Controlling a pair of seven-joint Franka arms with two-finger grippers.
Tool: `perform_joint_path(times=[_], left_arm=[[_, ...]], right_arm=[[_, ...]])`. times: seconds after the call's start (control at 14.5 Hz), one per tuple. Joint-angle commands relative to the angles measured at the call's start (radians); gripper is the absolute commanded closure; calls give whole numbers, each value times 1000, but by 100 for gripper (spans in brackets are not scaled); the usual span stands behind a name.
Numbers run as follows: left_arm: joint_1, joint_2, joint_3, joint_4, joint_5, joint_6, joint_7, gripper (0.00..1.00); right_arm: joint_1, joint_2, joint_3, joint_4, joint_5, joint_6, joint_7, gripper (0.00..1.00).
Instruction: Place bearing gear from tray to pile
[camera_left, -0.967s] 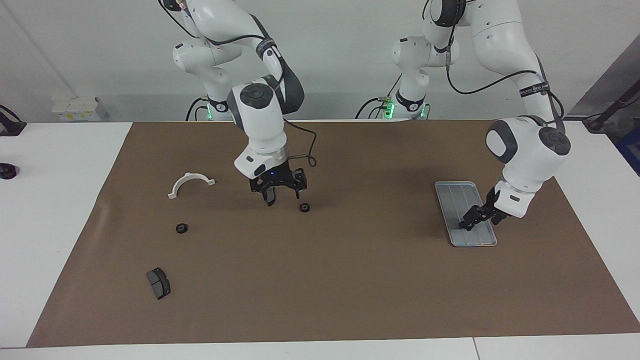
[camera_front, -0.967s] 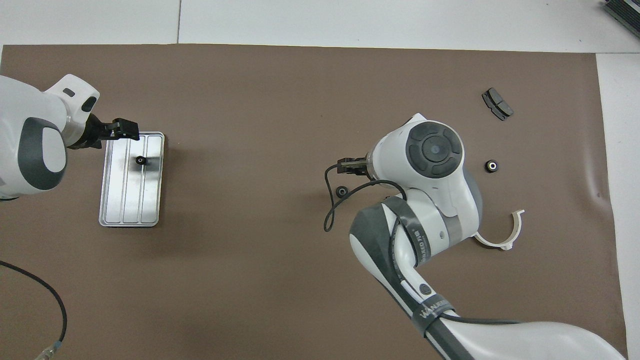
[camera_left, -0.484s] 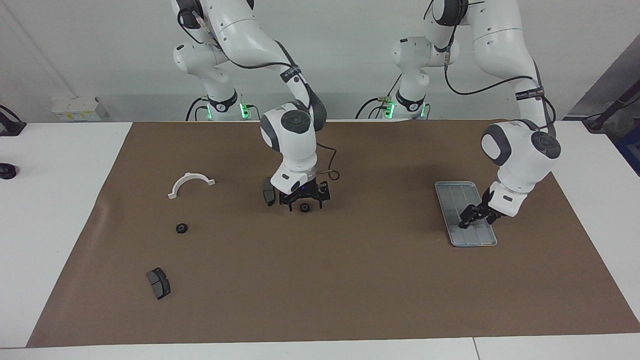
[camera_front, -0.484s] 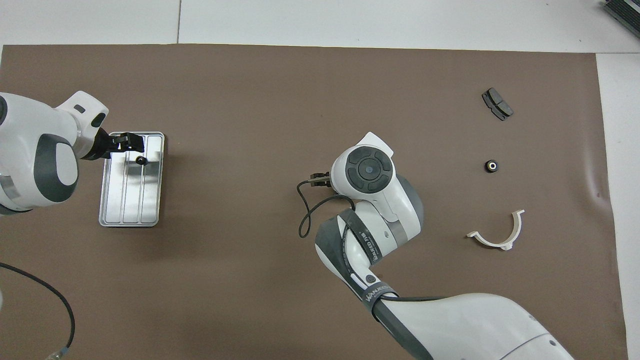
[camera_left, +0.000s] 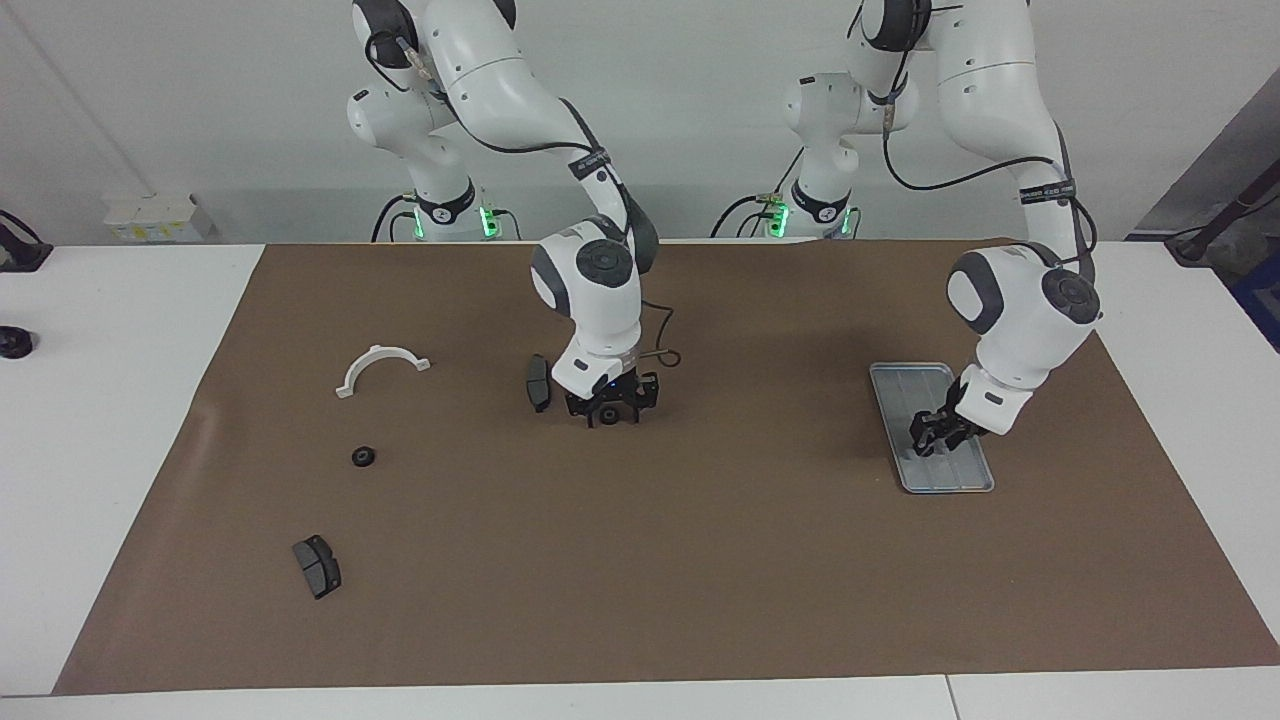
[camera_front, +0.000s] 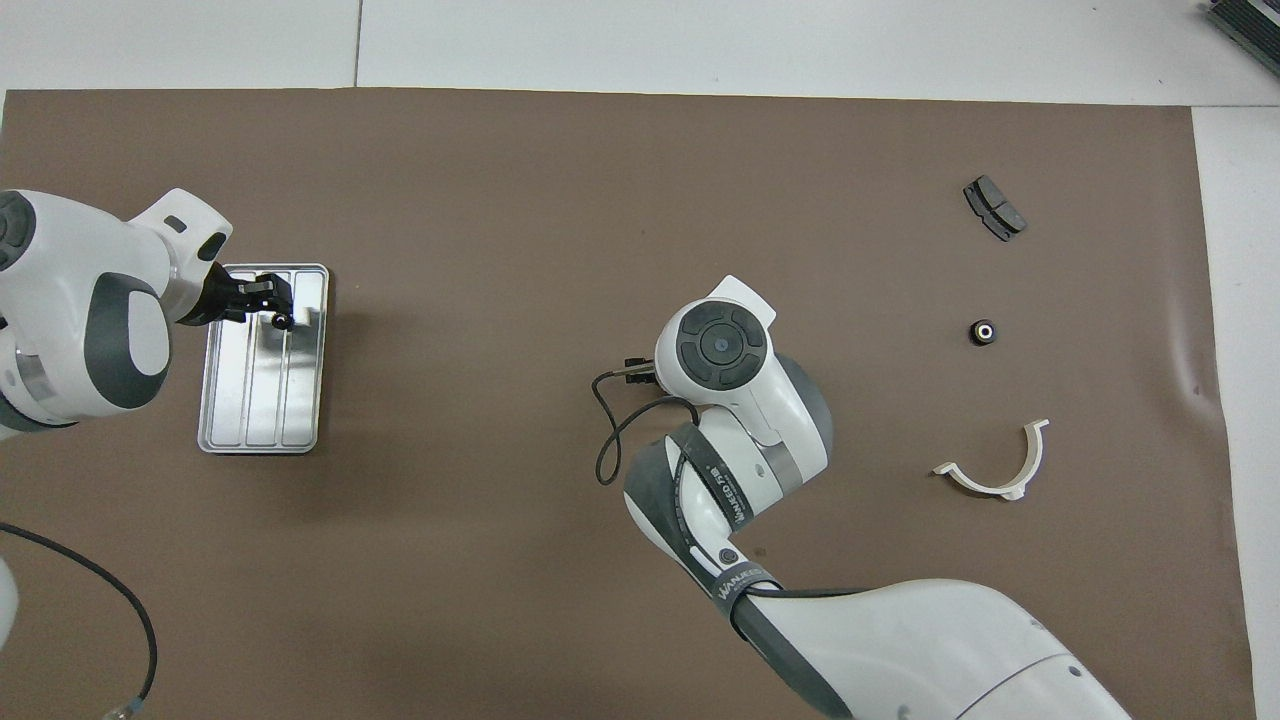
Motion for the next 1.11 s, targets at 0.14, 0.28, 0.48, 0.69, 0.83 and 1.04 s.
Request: perform_joint_path(times=[0.14,0.28,0.48,0.69,0.83,1.04], left_arm=[[-20,-31,10,-63,7,34,-1,50],[-18,-35,10,-74,7,30,5,53],[-18,-38,10,-83,7,28,5,57],[-18,-38,11,-83,7,24,7,65],[-18,-36,11,-80,7,30,7,71],[-13,-31,11,-66,10,33,8,78]], right_arm=[[0,-17,-2,-21,-21,-4,13,38],[-1,-17,-2,-21,-21,-4,8,58],[-4,-15,-2,-20,-19,-2,8,100],[-9,-17,-4,-9,-18,-7,17,100],[-24,-78,-11,-4,-11,-60,17,100],[-123,-218,-14,-10,-14,-195,-8,100]])
